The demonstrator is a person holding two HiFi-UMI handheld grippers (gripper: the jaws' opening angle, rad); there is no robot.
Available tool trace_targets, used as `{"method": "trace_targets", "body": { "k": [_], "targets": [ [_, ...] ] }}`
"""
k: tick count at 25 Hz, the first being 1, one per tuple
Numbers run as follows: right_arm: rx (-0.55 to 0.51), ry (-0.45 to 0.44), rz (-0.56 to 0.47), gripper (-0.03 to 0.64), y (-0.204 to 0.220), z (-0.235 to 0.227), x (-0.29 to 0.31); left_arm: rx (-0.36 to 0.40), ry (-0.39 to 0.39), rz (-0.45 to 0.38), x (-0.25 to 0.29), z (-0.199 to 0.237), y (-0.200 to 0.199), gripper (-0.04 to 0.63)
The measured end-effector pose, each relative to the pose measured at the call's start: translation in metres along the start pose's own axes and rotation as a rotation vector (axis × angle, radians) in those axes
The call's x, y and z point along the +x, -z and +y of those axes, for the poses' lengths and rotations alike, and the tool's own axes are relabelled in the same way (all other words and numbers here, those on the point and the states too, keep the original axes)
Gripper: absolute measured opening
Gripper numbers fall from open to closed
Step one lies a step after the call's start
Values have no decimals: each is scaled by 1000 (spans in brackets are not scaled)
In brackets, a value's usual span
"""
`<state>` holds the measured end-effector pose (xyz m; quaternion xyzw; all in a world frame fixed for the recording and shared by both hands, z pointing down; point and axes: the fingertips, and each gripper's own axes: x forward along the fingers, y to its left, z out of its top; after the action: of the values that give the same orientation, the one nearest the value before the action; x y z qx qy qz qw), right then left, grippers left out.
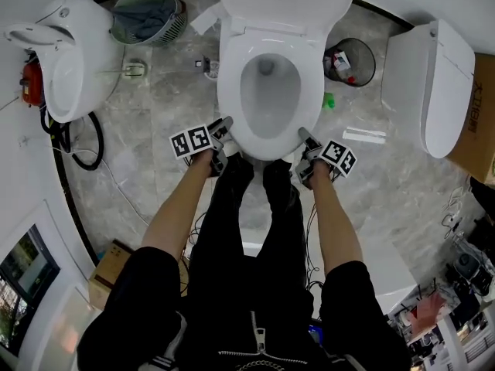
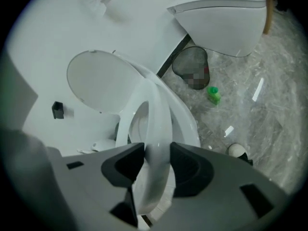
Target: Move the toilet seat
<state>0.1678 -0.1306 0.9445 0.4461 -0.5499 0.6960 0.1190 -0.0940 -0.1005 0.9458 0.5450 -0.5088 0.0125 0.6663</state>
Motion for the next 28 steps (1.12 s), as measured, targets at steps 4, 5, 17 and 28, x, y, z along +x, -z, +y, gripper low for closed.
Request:
{"method": "trace_targets", "body": {
  "k": [4,5,17,28],
  "targets": [
    [68,-53,-68,161,-22,44,-30,-13,72,-20,-24,-45,-26,166],
    [83,-60,-85,159,-27,53,-36,-12,85,-18,-29,-55,-32,169],
    [200,-184,-171,187,-89,146,-80,-103,175,-104,-60,-144,-102,202],
    [303,-385,-126,211,-181,246,-81,-275,205,-342,-59,-219,-210,236]
  ]
}}
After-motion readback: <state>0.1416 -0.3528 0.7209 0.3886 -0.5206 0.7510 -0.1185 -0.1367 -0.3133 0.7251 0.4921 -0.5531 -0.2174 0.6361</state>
